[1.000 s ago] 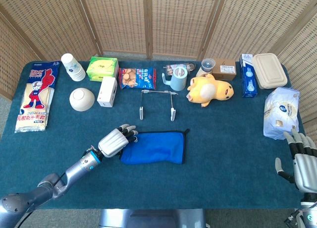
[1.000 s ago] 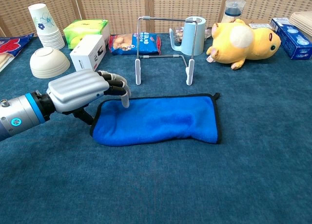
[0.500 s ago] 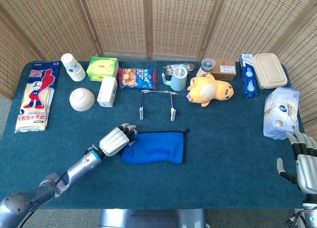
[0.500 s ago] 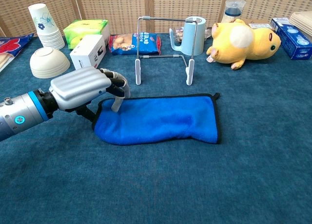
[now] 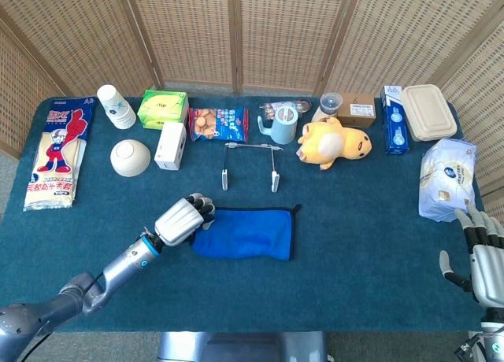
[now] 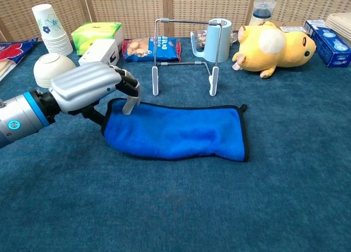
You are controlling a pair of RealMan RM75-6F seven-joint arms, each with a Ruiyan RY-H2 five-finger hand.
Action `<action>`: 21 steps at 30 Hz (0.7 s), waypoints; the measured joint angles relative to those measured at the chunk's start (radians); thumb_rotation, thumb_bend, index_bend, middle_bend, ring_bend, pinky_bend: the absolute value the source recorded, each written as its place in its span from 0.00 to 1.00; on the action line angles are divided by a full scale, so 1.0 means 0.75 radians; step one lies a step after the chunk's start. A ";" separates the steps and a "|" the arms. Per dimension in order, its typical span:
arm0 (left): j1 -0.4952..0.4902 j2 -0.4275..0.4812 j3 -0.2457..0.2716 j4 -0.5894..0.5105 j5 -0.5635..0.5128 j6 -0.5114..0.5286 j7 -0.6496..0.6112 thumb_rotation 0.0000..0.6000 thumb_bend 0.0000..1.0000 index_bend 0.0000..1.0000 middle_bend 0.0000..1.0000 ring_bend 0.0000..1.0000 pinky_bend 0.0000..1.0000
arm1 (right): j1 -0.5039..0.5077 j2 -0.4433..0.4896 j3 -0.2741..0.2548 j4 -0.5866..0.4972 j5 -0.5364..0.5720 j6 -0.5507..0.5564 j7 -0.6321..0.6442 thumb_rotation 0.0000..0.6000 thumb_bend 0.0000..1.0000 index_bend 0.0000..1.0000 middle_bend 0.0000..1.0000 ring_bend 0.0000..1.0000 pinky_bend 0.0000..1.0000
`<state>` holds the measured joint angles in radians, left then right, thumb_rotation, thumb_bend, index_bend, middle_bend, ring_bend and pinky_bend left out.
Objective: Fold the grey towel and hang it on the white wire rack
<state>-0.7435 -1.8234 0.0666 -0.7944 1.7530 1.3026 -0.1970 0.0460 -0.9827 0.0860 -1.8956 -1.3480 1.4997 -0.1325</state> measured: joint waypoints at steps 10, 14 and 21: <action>-0.002 0.082 -0.059 -0.171 -0.025 0.063 -0.020 1.00 0.49 0.73 0.44 0.32 0.33 | 0.001 -0.005 0.010 0.011 0.013 -0.008 0.006 0.71 0.46 0.03 0.01 0.00 0.00; -0.008 0.152 -0.100 -0.317 -0.040 0.088 0.000 1.00 0.49 0.74 0.44 0.32 0.33 | 0.002 -0.011 0.015 0.028 0.016 -0.013 0.022 0.72 0.45 0.03 0.01 0.00 0.00; -0.019 0.318 -0.196 -0.672 -0.094 0.088 0.129 1.00 0.49 0.75 0.44 0.32 0.33 | 0.001 -0.031 0.014 0.083 0.017 -0.029 0.078 0.72 0.45 0.03 0.01 0.00 0.00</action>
<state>-0.7578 -1.5849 -0.0802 -1.2984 1.6829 1.3690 -0.1005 0.0467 -1.0056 0.0968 -1.8335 -1.3349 1.4781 -0.0737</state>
